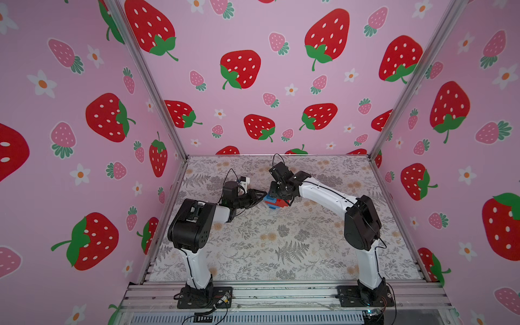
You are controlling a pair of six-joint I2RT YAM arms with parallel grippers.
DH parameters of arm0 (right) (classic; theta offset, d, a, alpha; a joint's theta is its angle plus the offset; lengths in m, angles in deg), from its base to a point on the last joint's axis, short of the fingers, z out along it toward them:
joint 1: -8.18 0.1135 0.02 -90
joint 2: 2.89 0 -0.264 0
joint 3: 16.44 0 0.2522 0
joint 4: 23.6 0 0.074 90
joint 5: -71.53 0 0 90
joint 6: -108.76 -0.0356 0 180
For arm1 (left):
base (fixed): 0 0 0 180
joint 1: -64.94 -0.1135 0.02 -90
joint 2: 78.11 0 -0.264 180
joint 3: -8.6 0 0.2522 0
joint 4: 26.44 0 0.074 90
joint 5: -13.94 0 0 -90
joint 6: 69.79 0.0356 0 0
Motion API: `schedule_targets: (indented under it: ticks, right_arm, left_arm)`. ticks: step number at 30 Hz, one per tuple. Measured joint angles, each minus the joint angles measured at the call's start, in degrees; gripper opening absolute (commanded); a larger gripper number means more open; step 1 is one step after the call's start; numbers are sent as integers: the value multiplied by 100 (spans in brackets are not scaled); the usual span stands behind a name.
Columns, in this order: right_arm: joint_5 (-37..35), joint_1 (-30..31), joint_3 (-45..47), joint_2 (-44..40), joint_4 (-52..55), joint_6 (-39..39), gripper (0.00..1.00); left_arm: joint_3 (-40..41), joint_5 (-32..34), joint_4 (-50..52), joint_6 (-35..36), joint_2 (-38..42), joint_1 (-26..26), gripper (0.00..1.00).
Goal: Assemble a heart with lego
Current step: Assemble the lego brick with the lego brick, then adjust the lego brick at the center of the board.
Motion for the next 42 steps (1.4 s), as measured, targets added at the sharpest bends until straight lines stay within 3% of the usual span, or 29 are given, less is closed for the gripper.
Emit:
schedule_targets:
  ticks: [8,10,16,19,22,27,31,42]
  right_arm:
    - [188,-138,743,-702,-361,511,51]
    - [420,-254,1182,-1169,-693,813,63]
    - [1832,-1261,2850,-2500,-1963,2306,82]
    - [2614,-1709,3432,-2529,-2326,3158,87]
    - [3211,-1725,3517,-2212,-2297,4063,88]
    - [3727,-1663,3453,-1700,-2297,5222,88]
    - [3803,-1663,3143,-1294,-2249,5818,82]
    - [4059,-1641,2787,-981,-2210,6393,61]
  left_arm:
    - [-214,-184,437,313,33,11,7]
    - [-262,-234,562,391,33,7,7]
    - [-498,-286,1084,669,61,0,10]
    - [-555,-291,1235,719,83,0,10]
    - [-638,-308,1392,772,83,2,11]
    - [-789,-321,1705,885,83,2,11]
    - [-868,-323,1880,960,83,2,11]
    - [-946,-323,2041,990,85,2,13]
